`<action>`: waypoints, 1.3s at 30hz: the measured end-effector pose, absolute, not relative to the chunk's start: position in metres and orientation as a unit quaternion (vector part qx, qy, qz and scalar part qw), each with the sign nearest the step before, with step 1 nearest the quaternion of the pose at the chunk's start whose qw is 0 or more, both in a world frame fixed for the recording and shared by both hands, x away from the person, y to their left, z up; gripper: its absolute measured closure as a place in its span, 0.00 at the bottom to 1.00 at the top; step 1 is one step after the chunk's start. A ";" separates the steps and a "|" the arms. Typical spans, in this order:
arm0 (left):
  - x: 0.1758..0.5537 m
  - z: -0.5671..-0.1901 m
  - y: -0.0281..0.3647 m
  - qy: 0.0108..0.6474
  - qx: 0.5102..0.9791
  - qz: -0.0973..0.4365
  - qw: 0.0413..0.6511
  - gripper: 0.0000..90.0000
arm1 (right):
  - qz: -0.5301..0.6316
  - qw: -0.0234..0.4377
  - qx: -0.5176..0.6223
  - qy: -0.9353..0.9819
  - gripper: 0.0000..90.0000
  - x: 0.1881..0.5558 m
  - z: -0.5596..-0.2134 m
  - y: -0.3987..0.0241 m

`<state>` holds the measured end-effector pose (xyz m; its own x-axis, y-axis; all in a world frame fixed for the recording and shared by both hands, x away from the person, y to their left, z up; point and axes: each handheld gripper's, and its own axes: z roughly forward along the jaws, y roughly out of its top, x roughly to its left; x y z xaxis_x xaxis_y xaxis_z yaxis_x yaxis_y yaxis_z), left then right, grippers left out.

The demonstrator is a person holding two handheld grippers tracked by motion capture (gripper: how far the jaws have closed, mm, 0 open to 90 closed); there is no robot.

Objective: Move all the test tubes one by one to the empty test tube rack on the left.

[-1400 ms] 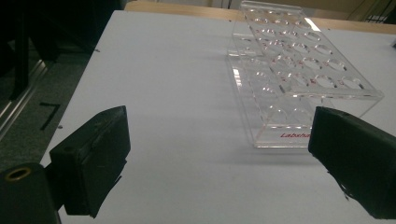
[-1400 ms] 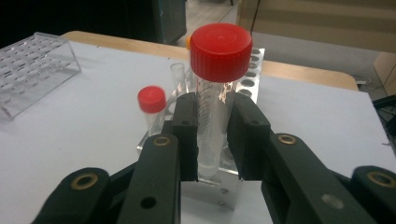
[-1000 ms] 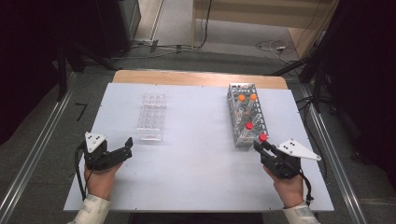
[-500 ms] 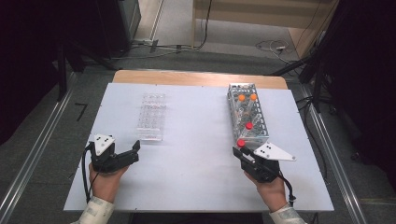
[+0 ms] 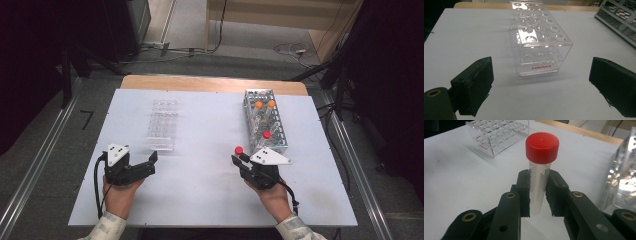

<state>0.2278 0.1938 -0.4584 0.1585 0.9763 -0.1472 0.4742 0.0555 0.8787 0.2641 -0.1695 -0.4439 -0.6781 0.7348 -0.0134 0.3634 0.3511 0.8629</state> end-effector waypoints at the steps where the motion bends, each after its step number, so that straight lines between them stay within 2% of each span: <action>1: 0.227 -0.458 0.193 0.579 0.624 0.287 0.439 0.07 | 0.453 0.203 0.343 0.797 0.79 0.265 -0.444 -0.166; 8: 0.225 -0.446 0.182 0.559 0.626 0.282 0.465 0.09 | 0.454 0.195 0.330 0.804 0.79 0.269 -0.446 -0.147; 25: 0.234 -0.428 0.132 0.485 0.684 0.248 0.485 0.17 | 0.461 0.175 0.292 0.820 0.79 0.277 -0.447 -0.091; 32: 0.234 -0.420 0.119 0.455 0.695 0.243 0.500 0.28 | 0.456 0.166 0.286 0.826 0.79 0.280 -0.449 -0.077; 33: 0.234 -0.420 0.117 0.450 0.698 0.241 0.501 0.33 | 0.459 0.165 0.283 0.826 0.79 0.280 -0.449 -0.074; 39: 0.236 -0.418 0.109 0.433 0.705 0.237 0.509 0.47 | 0.468 0.164 0.272 0.825 0.79 0.275 -0.446 -0.068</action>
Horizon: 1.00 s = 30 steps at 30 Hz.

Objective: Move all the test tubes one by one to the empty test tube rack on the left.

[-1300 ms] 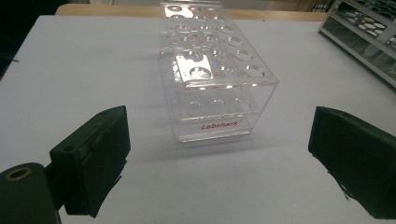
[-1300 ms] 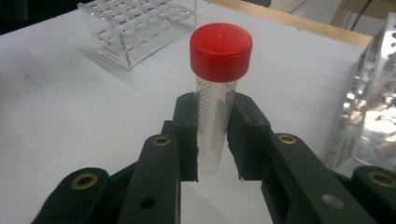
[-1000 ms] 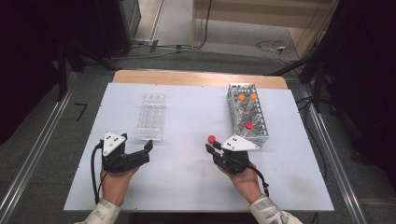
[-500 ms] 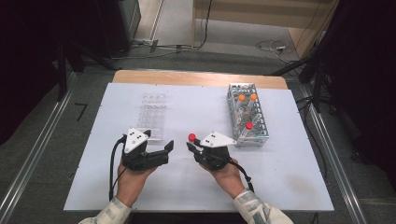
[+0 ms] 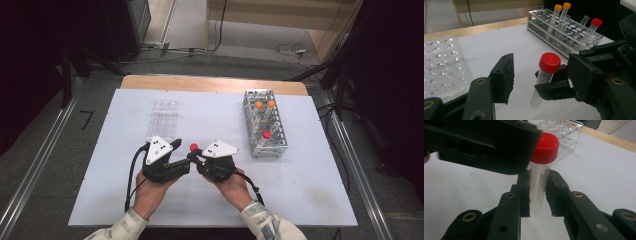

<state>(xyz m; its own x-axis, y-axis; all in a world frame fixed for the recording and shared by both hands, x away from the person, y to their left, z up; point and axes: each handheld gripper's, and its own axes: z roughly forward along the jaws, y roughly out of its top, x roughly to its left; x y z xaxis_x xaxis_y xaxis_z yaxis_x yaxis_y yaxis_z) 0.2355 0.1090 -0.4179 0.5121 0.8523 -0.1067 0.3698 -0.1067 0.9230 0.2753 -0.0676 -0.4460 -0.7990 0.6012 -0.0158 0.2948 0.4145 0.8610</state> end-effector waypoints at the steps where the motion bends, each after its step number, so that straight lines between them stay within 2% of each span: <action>1: 0.236 -0.418 0.108 0.431 0.707 0.237 0.508 0.49 | 0.467 0.164 0.272 0.826 0.79 0.275 -0.446 -0.067; 5: 0.238 -0.419 0.106 0.426 0.712 0.236 0.506 0.55 | 0.467 0.165 0.270 0.826 0.79 0.274 -0.446 -0.066; 12: 0.239 -0.419 0.104 0.420 0.714 0.238 0.507 0.71 | 0.468 0.168 0.265 0.826 0.79 0.273 -0.445 -0.065; 23: 0.242 -0.420 0.103 0.414 0.722 0.240 0.501 0.77 | 0.468 0.167 0.267 0.826 0.79 0.275 -0.446 -0.065; 25: 0.242 -0.420 0.103 0.414 0.722 0.239 0.501 0.78 | 0.469 0.166 0.266 0.826 0.75 0.275 -0.445 -0.066; 27: 0.243 -0.418 0.104 0.414 0.720 0.239 0.502 0.78 | 0.470 0.161 0.263 0.827 0.64 0.276 -0.445 -0.066; 30: 0.245 -0.416 0.106 0.415 0.720 0.240 0.501 0.78 | 0.466 0.162 0.262 0.829 0.56 0.276 -0.444 -0.069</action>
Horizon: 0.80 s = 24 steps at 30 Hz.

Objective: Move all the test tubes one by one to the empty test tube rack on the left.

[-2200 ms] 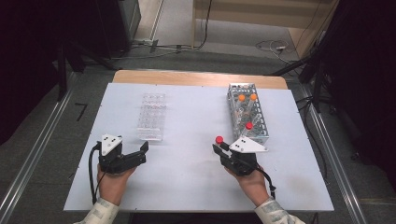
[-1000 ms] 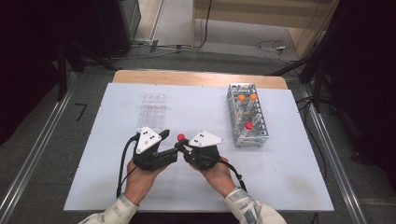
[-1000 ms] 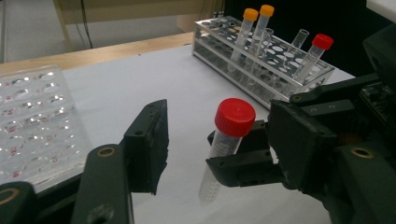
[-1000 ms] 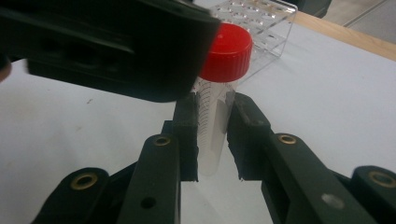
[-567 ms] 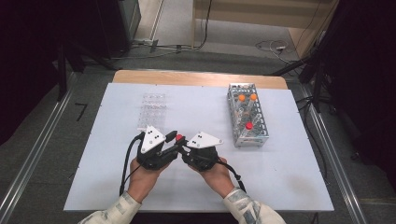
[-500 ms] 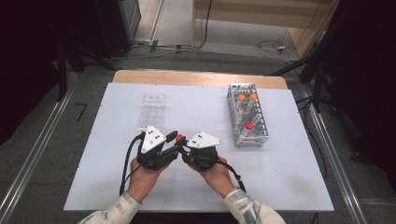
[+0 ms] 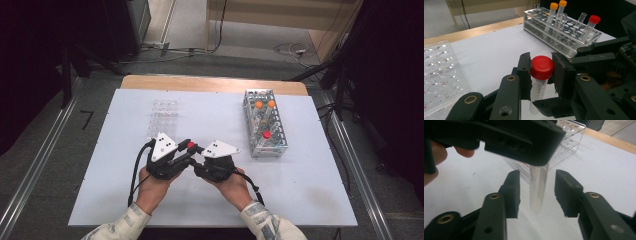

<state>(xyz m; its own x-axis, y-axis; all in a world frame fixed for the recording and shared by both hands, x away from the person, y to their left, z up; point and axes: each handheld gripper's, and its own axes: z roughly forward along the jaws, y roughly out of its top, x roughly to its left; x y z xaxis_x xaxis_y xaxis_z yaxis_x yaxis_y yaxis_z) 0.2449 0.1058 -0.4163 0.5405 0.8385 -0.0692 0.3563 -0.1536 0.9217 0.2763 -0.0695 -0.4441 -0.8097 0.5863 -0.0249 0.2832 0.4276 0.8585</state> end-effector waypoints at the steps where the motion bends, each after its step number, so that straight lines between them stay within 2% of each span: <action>1: 0.246 -0.416 0.106 0.416 0.719 0.240 0.502 0.78 | 0.466 0.161 0.266 0.829 0.55 0.277 -0.443 -0.071; 6: 0.250 -0.414 0.106 0.419 0.717 0.236 0.504 0.78 | 0.473 0.160 0.268 0.824 0.52 0.278 -0.439 -0.081; 13: 0.254 -0.410 0.106 0.418 0.716 0.235 0.507 0.78 | 0.469 0.162 0.268 0.826 0.42 0.277 -0.437 -0.095; 19: 0.256 -0.407 0.107 0.419 0.715 0.233 0.508 0.78 | 0.463 0.162 0.287 0.823 0.29 0.275 -0.441 -0.115; 24: 0.260 -0.406 0.111 0.426 0.712 0.232 0.508 0.78 | 0.464 0.162 0.301 0.817 0.28 0.272 -0.444 -0.128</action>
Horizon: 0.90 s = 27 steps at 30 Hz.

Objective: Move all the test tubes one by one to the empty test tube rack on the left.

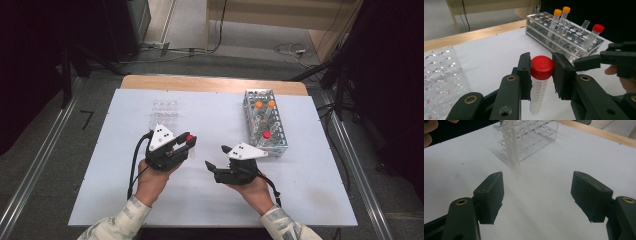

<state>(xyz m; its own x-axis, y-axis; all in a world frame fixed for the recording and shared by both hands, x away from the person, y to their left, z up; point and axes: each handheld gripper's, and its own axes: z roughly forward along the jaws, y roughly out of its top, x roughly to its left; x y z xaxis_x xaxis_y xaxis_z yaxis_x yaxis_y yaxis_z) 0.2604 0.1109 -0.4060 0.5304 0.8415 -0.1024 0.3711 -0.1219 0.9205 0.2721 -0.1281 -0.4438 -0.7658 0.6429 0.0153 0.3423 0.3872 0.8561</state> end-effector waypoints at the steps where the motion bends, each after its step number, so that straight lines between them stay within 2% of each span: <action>1: 0.261 -0.406 0.111 0.426 0.712 0.232 0.508 0.78 | 0.465 0.164 0.303 0.816 0.28 0.272 -0.444 -0.131; 27: 0.292 -0.385 0.131 0.449 0.685 0.259 0.511 0.78 | 0.456 0.174 0.332 0.807 0.28 0.262 -0.444 -0.172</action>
